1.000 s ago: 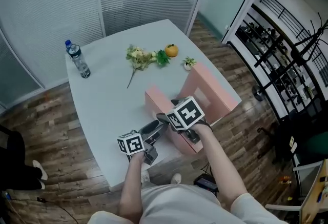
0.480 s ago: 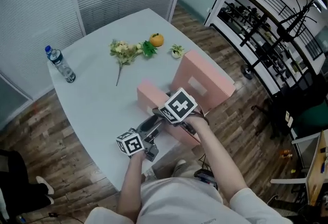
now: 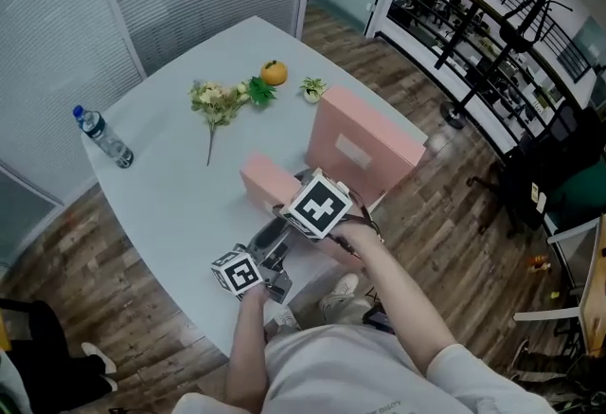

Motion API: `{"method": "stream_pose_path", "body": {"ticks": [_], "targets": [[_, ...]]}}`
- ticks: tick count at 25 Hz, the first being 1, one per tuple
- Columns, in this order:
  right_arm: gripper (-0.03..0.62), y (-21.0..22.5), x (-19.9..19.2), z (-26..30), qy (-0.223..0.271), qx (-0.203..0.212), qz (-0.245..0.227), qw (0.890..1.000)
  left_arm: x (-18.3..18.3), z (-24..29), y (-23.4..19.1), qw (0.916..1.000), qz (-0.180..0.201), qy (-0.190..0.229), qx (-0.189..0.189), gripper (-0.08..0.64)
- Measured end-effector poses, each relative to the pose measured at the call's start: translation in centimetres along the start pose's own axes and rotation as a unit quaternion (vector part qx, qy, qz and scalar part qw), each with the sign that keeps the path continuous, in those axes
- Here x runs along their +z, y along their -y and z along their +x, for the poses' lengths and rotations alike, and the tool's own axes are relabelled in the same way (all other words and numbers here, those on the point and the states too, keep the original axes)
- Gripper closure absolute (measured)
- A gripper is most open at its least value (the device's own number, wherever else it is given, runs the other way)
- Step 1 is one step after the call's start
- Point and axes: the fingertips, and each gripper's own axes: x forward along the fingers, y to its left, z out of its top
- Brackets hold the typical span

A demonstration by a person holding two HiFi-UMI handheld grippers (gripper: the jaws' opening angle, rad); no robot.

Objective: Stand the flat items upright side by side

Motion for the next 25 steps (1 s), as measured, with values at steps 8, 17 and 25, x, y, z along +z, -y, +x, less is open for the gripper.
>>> {"method": "stream_pose_path", "body": {"ticks": [8,17,25], "targets": [[0.267,0.8,0.1,-4.7,0.104,-0.028,0.058,0.993,1.7,0.6,3.2,0.9991,0.033,0.02,-0.018,0.255],[0.273,0.5,0.6,-9.2,0.233,-0.051,0.101,0.966,4.2,0.3,5.9,0.995,0.071,0.068,-0.019,0.255],[0.272,-0.1,0.9,-10.2,0.294,-0.075,0.075,0.95,5.1,0.0,6.2,0.9935,0.088,0.071,-0.016,0.256]]}}
